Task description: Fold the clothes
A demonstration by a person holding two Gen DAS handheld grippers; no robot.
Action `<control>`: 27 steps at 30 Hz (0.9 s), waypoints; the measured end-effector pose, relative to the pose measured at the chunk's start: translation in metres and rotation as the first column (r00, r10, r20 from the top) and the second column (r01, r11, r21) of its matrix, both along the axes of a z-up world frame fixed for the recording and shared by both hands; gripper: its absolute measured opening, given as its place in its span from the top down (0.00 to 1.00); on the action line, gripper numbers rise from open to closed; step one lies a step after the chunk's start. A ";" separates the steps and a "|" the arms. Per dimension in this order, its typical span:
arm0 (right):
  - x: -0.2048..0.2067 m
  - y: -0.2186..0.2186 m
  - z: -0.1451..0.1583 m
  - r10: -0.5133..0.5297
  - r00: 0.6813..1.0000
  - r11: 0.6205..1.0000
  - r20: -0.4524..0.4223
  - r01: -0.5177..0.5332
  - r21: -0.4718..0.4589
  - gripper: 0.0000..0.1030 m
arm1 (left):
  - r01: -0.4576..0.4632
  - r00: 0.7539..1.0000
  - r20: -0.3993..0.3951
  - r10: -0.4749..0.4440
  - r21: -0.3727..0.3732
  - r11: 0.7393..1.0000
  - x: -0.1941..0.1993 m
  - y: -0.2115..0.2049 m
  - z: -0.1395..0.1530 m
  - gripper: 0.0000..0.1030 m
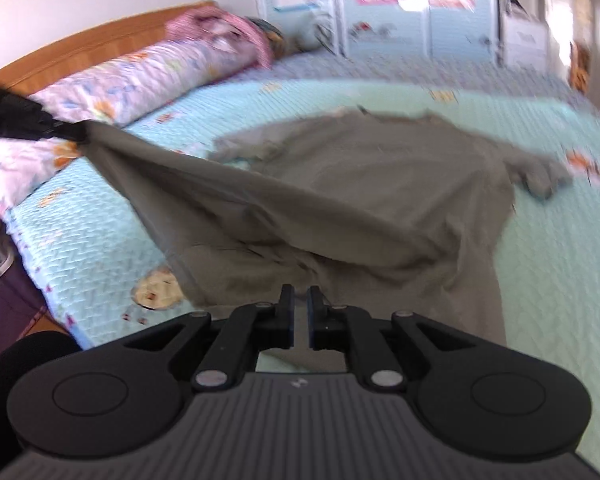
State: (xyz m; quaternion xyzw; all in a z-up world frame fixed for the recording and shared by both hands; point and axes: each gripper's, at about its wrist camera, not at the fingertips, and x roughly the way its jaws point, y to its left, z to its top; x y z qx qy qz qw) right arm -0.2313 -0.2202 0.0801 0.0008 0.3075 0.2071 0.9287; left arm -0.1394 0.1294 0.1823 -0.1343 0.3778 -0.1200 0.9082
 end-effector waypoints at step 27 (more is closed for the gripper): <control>0.063 0.041 -0.004 -0.052 0.994 0.981 0.096 0.033 0.191 0.94 | 0.120 0.963 -0.228 -0.146 -0.125 0.985 0.091 -0.142 -0.002 0.88</control>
